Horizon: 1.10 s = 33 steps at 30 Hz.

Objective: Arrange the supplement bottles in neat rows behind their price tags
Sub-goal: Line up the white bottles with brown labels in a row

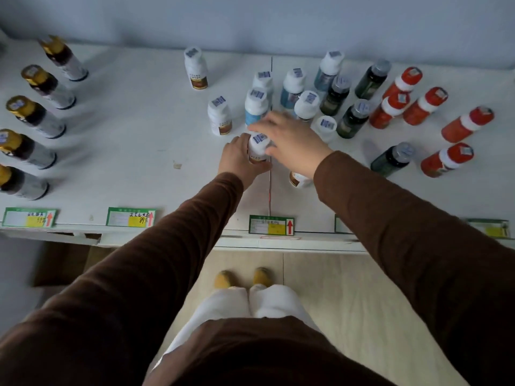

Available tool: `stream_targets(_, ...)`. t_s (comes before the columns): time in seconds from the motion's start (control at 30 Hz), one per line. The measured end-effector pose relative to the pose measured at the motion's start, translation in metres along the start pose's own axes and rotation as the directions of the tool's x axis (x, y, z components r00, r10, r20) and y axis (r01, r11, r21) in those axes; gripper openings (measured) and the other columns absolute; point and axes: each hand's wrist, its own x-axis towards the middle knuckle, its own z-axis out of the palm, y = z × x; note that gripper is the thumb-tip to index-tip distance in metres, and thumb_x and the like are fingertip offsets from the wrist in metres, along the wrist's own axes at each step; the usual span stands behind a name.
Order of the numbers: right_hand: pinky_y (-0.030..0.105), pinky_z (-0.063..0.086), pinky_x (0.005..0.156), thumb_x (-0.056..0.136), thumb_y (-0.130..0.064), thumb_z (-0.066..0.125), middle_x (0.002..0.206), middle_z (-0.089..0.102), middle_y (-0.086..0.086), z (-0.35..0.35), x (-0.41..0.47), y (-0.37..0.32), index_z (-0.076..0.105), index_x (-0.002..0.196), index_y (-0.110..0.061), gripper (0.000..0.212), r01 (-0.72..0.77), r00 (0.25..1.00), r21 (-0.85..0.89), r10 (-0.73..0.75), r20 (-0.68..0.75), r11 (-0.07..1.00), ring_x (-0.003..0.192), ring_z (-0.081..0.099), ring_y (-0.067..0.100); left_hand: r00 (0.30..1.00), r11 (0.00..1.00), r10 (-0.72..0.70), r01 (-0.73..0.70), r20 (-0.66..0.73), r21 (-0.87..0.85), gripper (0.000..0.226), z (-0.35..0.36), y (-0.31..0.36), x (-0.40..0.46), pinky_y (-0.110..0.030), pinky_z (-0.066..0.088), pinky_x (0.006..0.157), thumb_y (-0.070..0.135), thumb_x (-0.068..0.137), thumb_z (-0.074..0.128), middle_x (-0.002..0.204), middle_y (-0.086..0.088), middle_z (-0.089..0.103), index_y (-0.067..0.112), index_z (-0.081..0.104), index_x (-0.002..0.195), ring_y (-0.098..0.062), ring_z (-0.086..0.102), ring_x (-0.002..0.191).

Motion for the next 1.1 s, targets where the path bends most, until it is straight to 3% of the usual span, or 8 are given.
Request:
stream_targets(0.2,0.034,0.039,0.093,0.087,-0.015,0.064,0.13,0.057,0.006,0.001,0.007,0.013,0.056,0.132,-0.018,0.046,-0.041,0.999,0.194,0.043,-0.009,0.98,0.118,0.053,0.026,0.994,0.954,-0.073,0.094,0.084,-0.284,0.042,-0.003,-0.007,-0.002,-0.038,0.055,0.082,0.023,0.07,0.082,0.097,-0.007,0.07,0.011,0.064,0.106,-0.016,0.063,0.084)
stream_targets(0.33,0.031,0.046,0.091,0.091,-0.036,0.066,0.119,0.066,0.001,-0.014,0.012,0.02,0.062,0.126,-0.016,0.04,-0.166,0.98,0.439,0.197,-0.025,0.883,0.106,0.061,0.017,0.939,0.691,-0.017,0.259,0.343,-0.675,0.038,-0.03,-0.007,-0.011,-0.033,0.05,0.097,0.021,0.086,0.07,0.113,-0.011,0.067,0.006,0.063,0.12,-0.02,0.064,0.105)
stream_targets(0.43,0.035,0.053,0.084,0.089,-0.046,0.067,0.1,0.068,-0.004,-0.021,0.013,0.016,0.066,0.115,-0.014,0.04,-0.223,0.965,0.619,0.26,0.032,0.753,0.09,0.063,0.012,0.889,0.525,0.024,0.378,0.457,-0.763,0.041,-0.044,-0.005,-0.016,-0.04,0.046,0.105,0.025,0.094,0.057,0.124,-0.014,0.062,0.002,0.056,0.129,-0.03,0.059,0.117)
stream_targets(0.57,0.027,0.052,0.067,0.09,-0.041,0.068,0.082,0.063,-0.008,-0.025,0.014,0.008,0.068,0.106,-0.014,0.031,-0.211,0.962,0.761,0.269,0.05,0.613,0.071,0.058,0.006,0.868,0.442,0.057,0.421,0.493,-0.792,0.044,-0.059,-0.005,-0.023,-0.043,0.045,0.106,0.021,0.097,0.052,0.126,-0.016,0.06,-0.001,0.05,0.134,-0.035,0.057,0.12)
stream_targets(0.63,0.024,0.051,0.069,0.094,-0.033,0.066,0.09,0.063,-0.009,-0.028,0.014,0.005,0.067,0.114,-0.016,0.026,-0.173,0.977,0.769,0.205,0.056,0.615,0.075,0.058,0.003,0.882,0.496,0.054,0.383,0.468,-0.779,0.046,-0.069,-0.004,-0.025,-0.041,0.045,0.106,0.015,0.093,0.058,0.126,-0.015,0.06,-0.001,0.049,0.135,-0.031,0.058,0.117)
stream_targets(0.8,0.021,0.054,0.088,0.099,-0.014,0.059,0.121,0.059,-0.012,-0.031,0.016,-0.011,0.056,0.138,-0.018,0.04,-0.06,0.998,0.747,0.039,0.046,0.662,0.095,0.058,0.002,0.978,0.863,0.015,0.093,0.21,-0.496,0.04,-0.088,0.0,-0.03,-0.026,0.052,0.087,0.012,0.077,0.078,0.099,0.003,0.07,0.015,0.064,0.114,-0.011,0.064,0.09)
stream_targets(0.93,0.02,0.045,0.096,0.095,-0.018,0.064,0.131,0.061,-0.005,-0.029,0.022,-0.041,0.057,0.137,-0.018,0.043,-0.02,1.0,0.68,0.009,0.02,0.733,0.112,0.057,0.005,0.998,0.91,-0.011,0.035,0.06,-0.413,0.046,-0.102,-0.011,-0.042,-0.015,0.051,0.075,0.012,0.071,0.082,0.093,0.009,0.069,0.017,0.062,0.112,-0.003,0.065,0.081)
stream_targets(1.1,0.029,0.045,0.088,0.09,-0.025,0.068,0.12,0.064,0.001,-0.014,0.04,-0.094,0.063,0.122,-0.018,0.033,0.03,0.996,0.473,0.011,-0.083,0.881,0.105,0.059,0.018,0.991,0.974,0.013,0.018,0.135,-0.226,0.05,-0.152,-0.041,-0.049,-0.032,0.049,0.098,0.003,0.073,0.078,0.111,-0.001,0.067,0.015,0.06,0.118,-0.016,0.063,0.103)
